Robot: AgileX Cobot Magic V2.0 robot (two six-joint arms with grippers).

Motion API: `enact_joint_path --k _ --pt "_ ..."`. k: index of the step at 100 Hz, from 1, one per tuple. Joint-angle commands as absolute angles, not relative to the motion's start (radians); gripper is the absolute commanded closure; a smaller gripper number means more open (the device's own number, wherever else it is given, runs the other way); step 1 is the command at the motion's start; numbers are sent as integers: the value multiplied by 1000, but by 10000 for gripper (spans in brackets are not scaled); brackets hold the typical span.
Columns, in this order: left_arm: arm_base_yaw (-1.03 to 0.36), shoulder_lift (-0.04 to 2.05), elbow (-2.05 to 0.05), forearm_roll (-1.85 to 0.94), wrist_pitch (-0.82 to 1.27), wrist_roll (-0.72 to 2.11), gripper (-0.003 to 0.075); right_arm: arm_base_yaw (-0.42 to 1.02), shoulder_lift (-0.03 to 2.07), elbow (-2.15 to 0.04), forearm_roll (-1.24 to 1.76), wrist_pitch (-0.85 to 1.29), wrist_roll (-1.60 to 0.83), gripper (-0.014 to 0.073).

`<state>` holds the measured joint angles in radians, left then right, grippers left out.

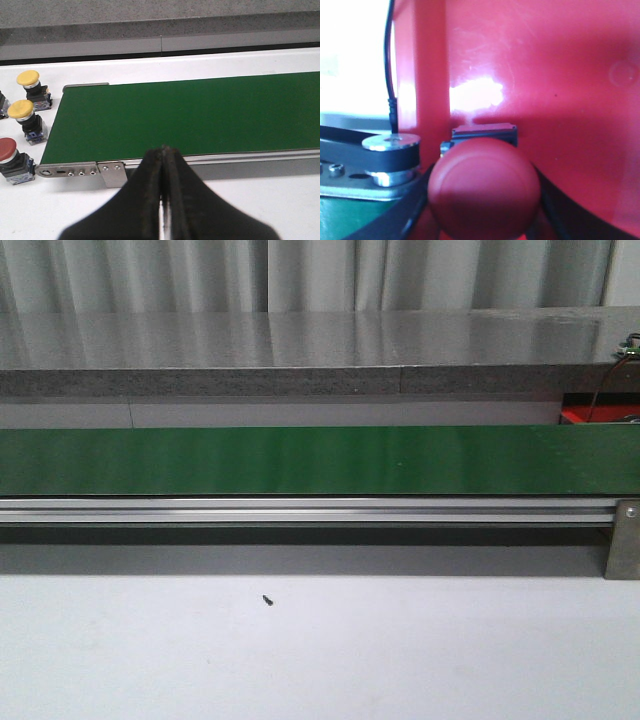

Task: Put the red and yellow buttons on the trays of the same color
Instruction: 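Lower the red button into the red tray and open the right gripper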

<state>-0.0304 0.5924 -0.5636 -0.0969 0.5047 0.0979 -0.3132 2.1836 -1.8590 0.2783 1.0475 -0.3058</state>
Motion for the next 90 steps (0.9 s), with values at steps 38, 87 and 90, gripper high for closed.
enact_joint_path --k 38,87,90 --pt "-34 593 -591 -100 425 96 740 -313 2154 -1895 265 1081 -320 207" --pt "-34 593 -591 -100 425 96 740 -314 2106 -1988 265 1138 -313 116" --pt "-34 593 -591 -100 425 96 740 -314 2099 -2000 265 1145 -312 116"
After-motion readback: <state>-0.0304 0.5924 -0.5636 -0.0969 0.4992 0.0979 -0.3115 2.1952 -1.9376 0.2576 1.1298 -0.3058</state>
